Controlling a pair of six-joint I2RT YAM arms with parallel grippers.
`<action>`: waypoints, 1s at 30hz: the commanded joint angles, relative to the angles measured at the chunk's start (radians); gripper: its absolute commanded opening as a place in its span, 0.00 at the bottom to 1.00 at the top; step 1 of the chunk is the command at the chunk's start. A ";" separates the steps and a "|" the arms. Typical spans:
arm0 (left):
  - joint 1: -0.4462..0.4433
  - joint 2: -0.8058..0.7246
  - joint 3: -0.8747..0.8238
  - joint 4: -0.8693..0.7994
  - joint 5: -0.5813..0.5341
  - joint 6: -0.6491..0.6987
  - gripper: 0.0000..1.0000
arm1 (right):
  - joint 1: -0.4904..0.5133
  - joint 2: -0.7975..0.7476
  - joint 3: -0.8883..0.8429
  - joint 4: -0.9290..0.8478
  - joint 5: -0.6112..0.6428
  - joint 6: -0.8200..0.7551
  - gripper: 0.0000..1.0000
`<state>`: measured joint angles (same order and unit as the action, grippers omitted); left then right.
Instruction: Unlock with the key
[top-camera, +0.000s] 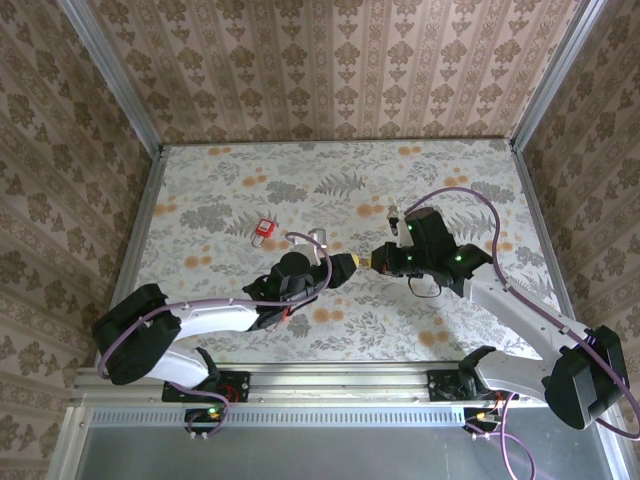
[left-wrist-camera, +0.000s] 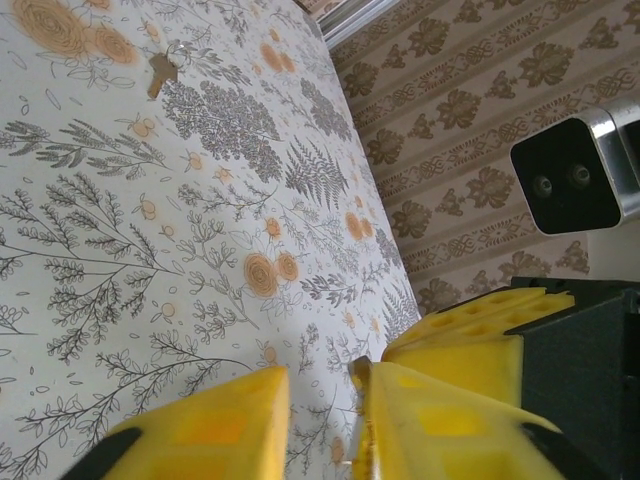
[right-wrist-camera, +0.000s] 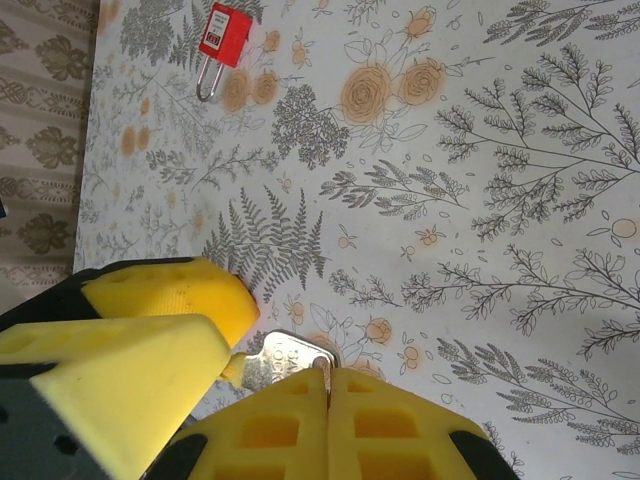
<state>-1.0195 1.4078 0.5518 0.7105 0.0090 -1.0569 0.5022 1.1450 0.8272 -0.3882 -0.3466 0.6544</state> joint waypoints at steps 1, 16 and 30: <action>0.005 0.014 0.025 0.039 0.021 0.006 0.19 | 0.010 -0.006 0.000 0.006 0.014 -0.015 0.00; 0.029 -0.064 -0.066 0.206 0.129 0.331 0.00 | -0.123 -0.038 -0.067 0.234 -0.258 0.038 0.66; 0.200 -0.247 0.115 -0.437 0.416 0.600 0.00 | -0.055 -0.116 -0.117 0.147 -0.274 -0.380 0.80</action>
<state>-0.8364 1.1858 0.6243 0.4572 0.3401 -0.5442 0.4206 1.0653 0.7364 -0.1776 -0.6662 0.4347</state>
